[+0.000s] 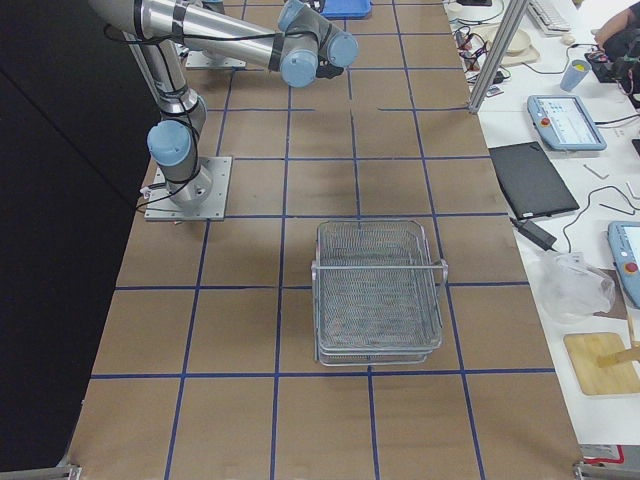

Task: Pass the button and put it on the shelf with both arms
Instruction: 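Close the right gripper on the button head and open the left gripper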

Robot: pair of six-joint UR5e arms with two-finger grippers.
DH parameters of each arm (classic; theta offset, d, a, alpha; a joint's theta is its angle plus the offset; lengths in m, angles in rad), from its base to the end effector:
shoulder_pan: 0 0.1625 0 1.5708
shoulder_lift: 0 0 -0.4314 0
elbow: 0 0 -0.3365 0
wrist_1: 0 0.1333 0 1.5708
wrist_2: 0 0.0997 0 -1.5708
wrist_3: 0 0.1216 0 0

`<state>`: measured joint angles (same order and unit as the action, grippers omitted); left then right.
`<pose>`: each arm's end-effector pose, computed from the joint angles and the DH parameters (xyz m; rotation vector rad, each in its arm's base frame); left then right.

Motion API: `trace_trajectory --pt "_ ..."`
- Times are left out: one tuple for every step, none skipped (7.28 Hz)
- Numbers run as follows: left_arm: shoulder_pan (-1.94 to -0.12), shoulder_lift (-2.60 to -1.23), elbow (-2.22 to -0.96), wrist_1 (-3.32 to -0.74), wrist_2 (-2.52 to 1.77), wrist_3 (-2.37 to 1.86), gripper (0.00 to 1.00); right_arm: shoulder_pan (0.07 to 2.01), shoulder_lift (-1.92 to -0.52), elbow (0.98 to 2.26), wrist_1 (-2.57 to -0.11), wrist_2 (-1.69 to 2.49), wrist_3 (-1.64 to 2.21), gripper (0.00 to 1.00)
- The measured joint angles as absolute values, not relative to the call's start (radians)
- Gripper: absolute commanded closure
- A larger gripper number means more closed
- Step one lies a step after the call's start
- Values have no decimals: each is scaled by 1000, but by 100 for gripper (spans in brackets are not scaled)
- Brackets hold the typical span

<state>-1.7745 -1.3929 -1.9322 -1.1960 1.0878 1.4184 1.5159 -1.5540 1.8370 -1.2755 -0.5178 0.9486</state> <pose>-0.2613 -0.3268 0.4389 -2.0670 -1.8727 0.6116 0.2177 -0.3935 0.3950 1.3725 1.7219 1.1270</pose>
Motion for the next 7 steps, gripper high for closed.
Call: trace_trajectory --pt "-1775 -1393 -1933 -1193 1087 1418 86 1514 -1556 1836 -1268 -516 947 95" --pt "-1775 -1393 -1934 -1191 1088 1418 86 1514 -1558 1836 -1265 -515 947 96" --pt "-1775 -1393 -1934 -1191 1088 1417 81 1514 -1559 1836 -1265 -514 947 96" --pt "-1775 -1392 -1934 -1190 1087 1416 53 1514 -1560 1836 -1264 -513 946 97" --pt "-1775 -1391 -1933 -1191 1087 1412 11 1514 -1561 1835 -1264 -513 946 97" --pt "-1776 -1391 -1933 -1189 1086 1392 0 1514 -1561 1834 -1264 -512 946 97" --pt "-1777 -1390 -1933 -1187 1085 1370 0 1514 -1561 1833 -1264 -512 946 98"
